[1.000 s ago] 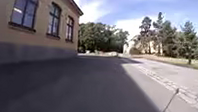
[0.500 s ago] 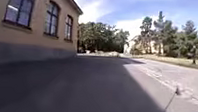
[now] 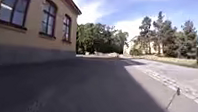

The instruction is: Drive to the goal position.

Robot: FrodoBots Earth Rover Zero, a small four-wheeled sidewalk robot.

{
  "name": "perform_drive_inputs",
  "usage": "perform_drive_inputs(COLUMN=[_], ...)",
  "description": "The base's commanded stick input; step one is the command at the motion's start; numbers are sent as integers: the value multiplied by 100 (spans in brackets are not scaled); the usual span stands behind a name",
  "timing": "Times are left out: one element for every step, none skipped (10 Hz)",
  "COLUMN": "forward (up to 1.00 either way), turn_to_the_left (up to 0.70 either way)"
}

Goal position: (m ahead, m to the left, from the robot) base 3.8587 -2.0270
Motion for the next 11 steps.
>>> perform_drive_inputs(forward=[70, 70, 70, 70, 70, 70, 70, 70, 70, 70, 70], turn_to_the_left=[0, 0, 0, 0, 0, 0, 0, 0, 0, 0, 0])
